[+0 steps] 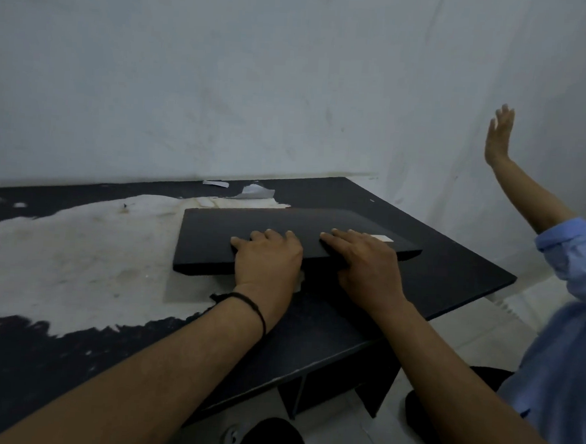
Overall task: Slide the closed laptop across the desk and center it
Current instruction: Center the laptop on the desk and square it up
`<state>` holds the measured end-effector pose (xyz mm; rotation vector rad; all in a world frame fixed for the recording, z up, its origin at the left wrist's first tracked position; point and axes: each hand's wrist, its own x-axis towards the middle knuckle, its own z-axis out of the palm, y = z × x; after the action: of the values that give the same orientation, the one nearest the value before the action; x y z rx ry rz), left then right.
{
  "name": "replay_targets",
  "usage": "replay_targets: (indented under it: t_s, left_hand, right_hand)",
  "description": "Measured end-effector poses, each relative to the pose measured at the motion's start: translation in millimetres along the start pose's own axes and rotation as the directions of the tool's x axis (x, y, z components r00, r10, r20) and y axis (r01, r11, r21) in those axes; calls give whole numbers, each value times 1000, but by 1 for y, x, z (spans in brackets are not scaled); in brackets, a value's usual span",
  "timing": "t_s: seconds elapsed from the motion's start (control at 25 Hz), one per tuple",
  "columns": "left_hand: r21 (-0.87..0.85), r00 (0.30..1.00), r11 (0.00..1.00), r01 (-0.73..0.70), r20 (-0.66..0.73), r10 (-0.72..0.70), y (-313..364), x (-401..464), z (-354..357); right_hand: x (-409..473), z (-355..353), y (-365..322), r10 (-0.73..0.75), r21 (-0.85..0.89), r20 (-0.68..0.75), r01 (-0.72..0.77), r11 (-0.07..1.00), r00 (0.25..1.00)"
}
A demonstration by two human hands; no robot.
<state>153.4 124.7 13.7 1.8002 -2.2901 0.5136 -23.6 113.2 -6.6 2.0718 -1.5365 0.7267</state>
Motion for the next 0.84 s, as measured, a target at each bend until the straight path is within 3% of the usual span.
replay_targets:
  t_s: [0.48,0.84]
  left_hand:
    - [125,978,971,205,-63,-198,-173,-100,-13]
    - [144,953,942,304,-65,-297,-219,-145,10]
  right_hand:
    - [35,13,-190,-183,144,-216,216,966,959]
    - [29,31,-252,-273,112,-164,293,950,948]
